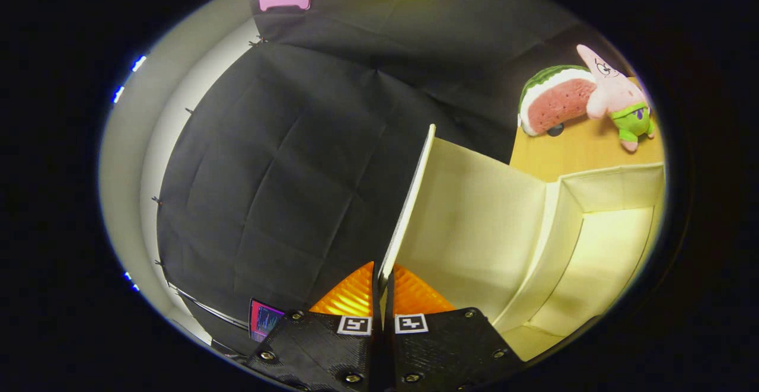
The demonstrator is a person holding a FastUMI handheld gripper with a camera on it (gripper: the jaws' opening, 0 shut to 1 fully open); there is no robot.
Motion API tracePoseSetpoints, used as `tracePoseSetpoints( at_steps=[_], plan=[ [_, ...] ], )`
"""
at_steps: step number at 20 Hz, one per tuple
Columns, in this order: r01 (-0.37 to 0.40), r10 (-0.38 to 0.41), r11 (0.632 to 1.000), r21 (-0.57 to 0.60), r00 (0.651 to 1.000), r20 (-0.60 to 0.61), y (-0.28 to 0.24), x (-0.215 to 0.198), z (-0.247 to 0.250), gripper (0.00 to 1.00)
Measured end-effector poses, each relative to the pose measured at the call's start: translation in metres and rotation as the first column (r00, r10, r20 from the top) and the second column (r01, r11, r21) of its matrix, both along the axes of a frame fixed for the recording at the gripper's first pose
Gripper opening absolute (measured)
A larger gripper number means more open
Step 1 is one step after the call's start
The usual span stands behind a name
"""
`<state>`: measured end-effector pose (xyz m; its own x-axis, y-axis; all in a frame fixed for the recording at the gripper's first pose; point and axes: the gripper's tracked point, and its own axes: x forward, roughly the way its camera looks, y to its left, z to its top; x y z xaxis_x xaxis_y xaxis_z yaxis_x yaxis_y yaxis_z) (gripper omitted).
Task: Open the storage box then place both shoes into the box .Put the left shoe in first, then the right shoe, with the right side of both shoes facing outward in a uniform manner.
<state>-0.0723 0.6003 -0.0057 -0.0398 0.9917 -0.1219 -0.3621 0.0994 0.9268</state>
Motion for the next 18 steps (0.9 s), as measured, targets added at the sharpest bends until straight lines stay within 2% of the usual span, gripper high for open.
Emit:
tracePoseSetpoints(
  at_steps=[5,13,16,18],
  plan=[
    [0.0,-0.002,0.997,-0.076,1.0,-0.022,0.054,-0.014,-0.034,0.0],
    [0.009,0.017,0.957,-0.289,0.996,0.089,0.096,-0.055,-0.096,0.03],
    [0.037,0.006,0.941,-0.337,0.992,0.128,0.094,-0.055,-0.109,0.11],
    [0.053,-0.01,0.947,-0.316,0.991,0.135,0.096,-0.044,-0.111,0.19]
  ],
)
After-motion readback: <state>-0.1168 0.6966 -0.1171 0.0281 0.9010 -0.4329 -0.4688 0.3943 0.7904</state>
